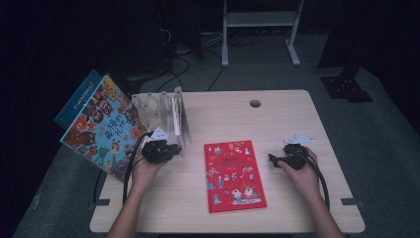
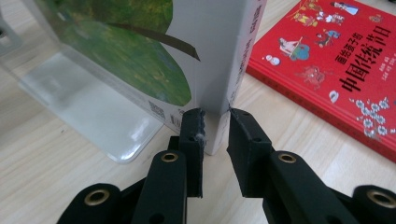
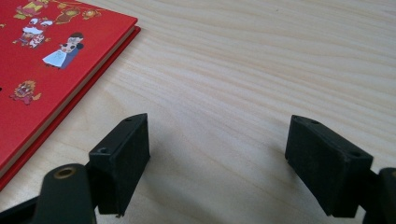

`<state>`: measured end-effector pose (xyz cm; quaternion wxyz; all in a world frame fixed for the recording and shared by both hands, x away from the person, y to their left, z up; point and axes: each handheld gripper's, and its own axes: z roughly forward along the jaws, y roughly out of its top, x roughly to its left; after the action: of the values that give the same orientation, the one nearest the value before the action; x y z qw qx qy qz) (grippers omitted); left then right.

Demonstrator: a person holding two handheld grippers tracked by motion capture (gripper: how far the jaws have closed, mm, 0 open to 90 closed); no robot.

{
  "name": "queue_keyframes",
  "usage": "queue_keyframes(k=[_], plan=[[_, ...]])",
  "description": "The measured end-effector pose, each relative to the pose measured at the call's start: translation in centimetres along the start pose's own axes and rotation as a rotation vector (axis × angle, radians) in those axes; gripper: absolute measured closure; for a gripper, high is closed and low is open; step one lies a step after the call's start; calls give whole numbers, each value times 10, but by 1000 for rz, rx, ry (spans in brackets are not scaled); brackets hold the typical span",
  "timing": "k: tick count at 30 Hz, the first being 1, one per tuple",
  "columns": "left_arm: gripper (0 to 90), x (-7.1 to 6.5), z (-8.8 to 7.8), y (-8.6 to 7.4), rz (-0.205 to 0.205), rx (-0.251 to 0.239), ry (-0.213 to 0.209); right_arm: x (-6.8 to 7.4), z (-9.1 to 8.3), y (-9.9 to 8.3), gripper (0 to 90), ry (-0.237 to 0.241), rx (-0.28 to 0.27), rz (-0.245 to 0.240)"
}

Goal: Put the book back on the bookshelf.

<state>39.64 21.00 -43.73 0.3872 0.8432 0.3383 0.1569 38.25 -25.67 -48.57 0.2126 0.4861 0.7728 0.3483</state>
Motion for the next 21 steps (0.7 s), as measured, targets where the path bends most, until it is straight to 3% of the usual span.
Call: queue_keyframes(k=[12,17,21], plan=[[708,0,12,2,-26,-17,-8,0,0,0,207,1,-1,-1],[629,-1,10,2,-28,-21,-14,0,0,0,207,1,0,0],[505,-2,8,1,-25,0,-16,1,0,0,206,4,-1,-6]])
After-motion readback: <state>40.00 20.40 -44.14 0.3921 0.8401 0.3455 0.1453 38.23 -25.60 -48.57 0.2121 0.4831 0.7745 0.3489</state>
